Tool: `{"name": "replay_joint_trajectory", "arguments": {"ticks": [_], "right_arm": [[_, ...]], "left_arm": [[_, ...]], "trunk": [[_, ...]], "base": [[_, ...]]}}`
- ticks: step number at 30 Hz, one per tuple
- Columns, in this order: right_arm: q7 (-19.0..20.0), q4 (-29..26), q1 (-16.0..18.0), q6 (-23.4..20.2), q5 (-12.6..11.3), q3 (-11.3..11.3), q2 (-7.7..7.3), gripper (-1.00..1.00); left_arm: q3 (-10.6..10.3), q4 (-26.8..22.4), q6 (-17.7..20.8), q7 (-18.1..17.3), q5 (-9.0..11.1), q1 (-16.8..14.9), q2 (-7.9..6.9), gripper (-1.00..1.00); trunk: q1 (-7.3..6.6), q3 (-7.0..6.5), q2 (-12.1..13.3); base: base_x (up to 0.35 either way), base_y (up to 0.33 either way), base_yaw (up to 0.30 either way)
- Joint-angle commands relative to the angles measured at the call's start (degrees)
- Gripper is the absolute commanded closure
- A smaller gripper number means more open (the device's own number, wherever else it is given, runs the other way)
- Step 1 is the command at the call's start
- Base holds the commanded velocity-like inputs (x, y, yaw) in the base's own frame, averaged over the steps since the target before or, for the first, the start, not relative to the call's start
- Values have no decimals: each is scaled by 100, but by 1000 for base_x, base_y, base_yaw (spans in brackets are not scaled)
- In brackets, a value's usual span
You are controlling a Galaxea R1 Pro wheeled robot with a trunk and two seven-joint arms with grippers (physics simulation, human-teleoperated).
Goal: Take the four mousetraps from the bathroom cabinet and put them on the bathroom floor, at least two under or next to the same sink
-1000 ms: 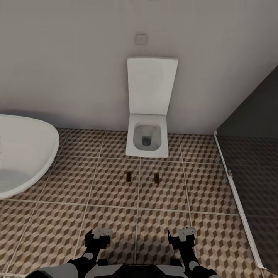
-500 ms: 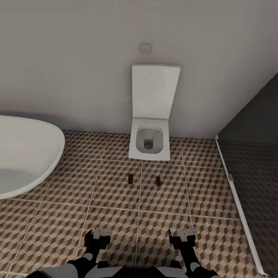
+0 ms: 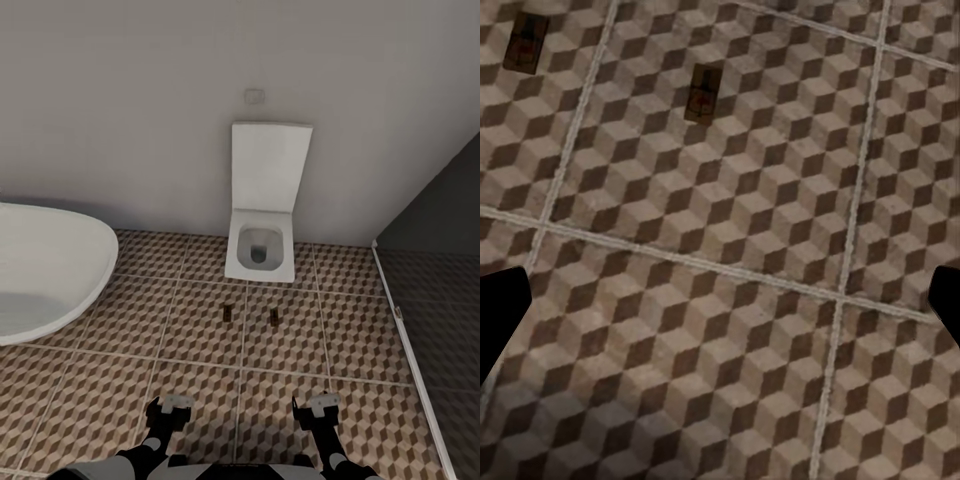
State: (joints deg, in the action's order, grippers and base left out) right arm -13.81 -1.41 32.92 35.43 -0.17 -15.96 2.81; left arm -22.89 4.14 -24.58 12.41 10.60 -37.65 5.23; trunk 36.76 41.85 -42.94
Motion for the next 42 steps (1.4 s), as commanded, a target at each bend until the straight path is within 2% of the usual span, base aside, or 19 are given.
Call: {"name": "replay_joint_trajectory", "arguments": {"ticks": [1, 42], "right_arm": [[-49, 8, 4, 7, -1, -48, 1, -100], [-52, 9, 4, 8, -1, -47, 0, -100]], "left_arm": [[-49, 26, -38, 7, 48, -7, 8, -100], [-52, 25, -38, 7, 48, -3, 13, -100]], "trunk": [[-21, -24, 37], [-922, -1141, 1682]], "base": [[0, 0, 7], [0, 0, 1]]}}
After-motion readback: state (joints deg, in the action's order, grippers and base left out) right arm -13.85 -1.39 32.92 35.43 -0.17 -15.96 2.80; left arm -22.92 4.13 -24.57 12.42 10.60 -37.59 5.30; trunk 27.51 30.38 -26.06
